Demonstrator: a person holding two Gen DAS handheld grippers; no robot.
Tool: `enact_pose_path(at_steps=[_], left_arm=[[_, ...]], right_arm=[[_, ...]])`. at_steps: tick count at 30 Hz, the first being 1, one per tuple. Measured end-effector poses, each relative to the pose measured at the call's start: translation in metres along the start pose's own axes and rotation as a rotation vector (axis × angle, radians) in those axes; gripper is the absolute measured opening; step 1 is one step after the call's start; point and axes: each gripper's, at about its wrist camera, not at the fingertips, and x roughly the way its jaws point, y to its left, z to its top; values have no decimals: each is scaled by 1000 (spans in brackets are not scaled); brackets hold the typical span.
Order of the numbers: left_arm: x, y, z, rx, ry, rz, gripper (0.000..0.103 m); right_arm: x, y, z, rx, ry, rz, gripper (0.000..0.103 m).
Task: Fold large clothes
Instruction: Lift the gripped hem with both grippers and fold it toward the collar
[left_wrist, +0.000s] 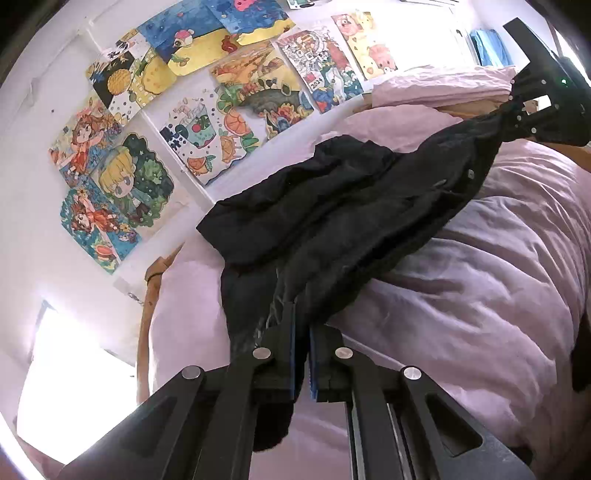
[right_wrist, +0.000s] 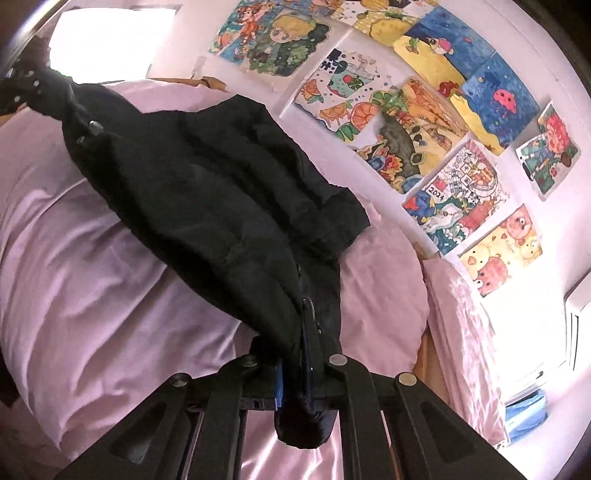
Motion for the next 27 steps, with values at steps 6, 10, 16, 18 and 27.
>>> enact_pose_path(at_steps=[6, 10, 16, 18, 27], left_arm=[[-36, -1, -2, -14, -34, -12, 5], [-65, 0, -1, -17, -53, -40, 5], [-96, 3, 4, -30, -68, -65, 5], [-96, 9, 7, -63, -69, -74, 5], [-77, 42, 53, -207, -130, -15, 4]], right_arm=[[-29, 1, -10, 13, -5, -4, 7], [-61, -1, -16, 18, -24, -2, 7], [-100, -3, -19, 40, -51, -3, 7], [-104, -7, -15, 57, -65, -2, 7], [-78, -56, 31, 244, -155, -35, 7]])
